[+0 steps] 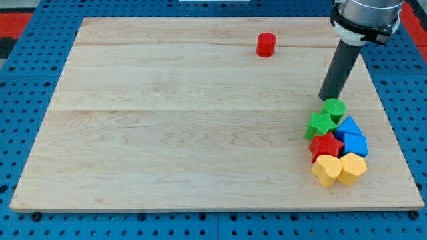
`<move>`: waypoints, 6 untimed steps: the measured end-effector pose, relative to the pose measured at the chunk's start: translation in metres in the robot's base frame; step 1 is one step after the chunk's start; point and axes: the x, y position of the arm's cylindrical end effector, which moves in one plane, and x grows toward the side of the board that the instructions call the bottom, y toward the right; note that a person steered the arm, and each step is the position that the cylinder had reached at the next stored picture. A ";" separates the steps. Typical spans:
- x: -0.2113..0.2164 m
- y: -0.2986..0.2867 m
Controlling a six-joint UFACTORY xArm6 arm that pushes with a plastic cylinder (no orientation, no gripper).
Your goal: Move the red circle towards center right
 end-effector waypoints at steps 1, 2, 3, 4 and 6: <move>0.007 0.000; 0.010 0.000; 0.007 0.000; -0.048 0.000; -0.166 -0.035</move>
